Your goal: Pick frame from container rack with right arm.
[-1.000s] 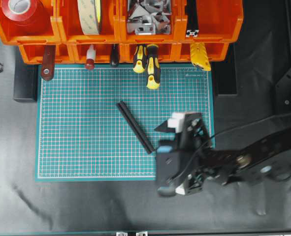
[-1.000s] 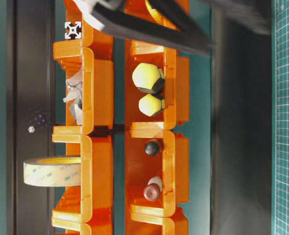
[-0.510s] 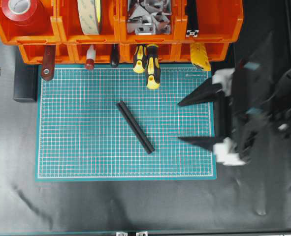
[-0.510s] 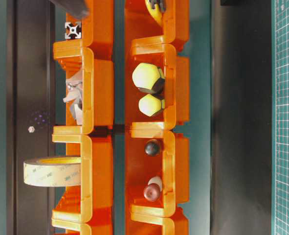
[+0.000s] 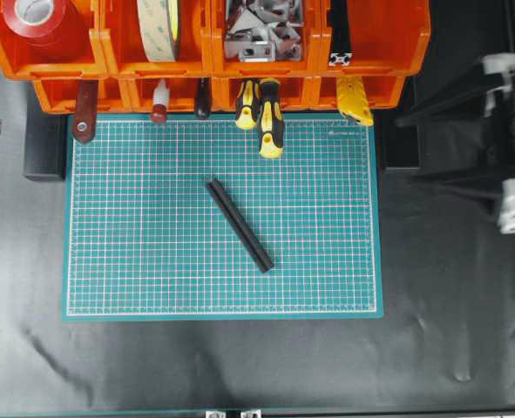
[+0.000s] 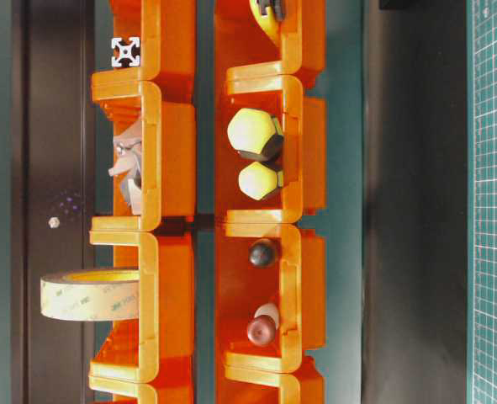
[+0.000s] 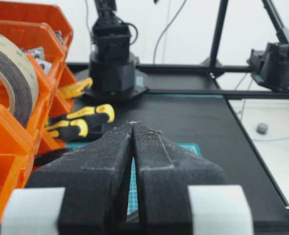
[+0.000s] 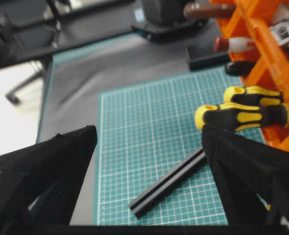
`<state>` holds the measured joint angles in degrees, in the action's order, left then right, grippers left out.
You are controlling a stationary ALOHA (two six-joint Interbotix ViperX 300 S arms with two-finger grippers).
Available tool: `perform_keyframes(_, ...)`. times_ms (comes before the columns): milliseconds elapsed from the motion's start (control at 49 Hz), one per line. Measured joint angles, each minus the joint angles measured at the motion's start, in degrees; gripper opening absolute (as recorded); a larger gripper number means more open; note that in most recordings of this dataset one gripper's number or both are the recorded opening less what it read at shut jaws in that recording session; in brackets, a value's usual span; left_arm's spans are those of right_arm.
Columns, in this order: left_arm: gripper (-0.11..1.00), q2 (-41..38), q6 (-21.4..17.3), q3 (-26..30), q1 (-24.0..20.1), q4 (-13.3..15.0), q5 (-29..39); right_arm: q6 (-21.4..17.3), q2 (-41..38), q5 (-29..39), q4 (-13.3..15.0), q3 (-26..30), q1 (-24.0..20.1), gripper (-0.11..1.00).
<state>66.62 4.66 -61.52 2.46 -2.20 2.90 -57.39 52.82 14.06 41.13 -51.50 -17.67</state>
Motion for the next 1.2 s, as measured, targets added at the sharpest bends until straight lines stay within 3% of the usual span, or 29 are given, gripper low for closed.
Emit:
perform_keyframes(306,0.0,0.0,0.0,0.0,0.1,0.0,0.0,0.1,7.7,5.0,0.0,-3.4,0.7,0.85)
perform_keyframes(1204,0.0,0.1,0.0,0.0,0.0,0.0,0.0,0.1,8.7,5.3,0.0,-4.0,0.9,0.84)
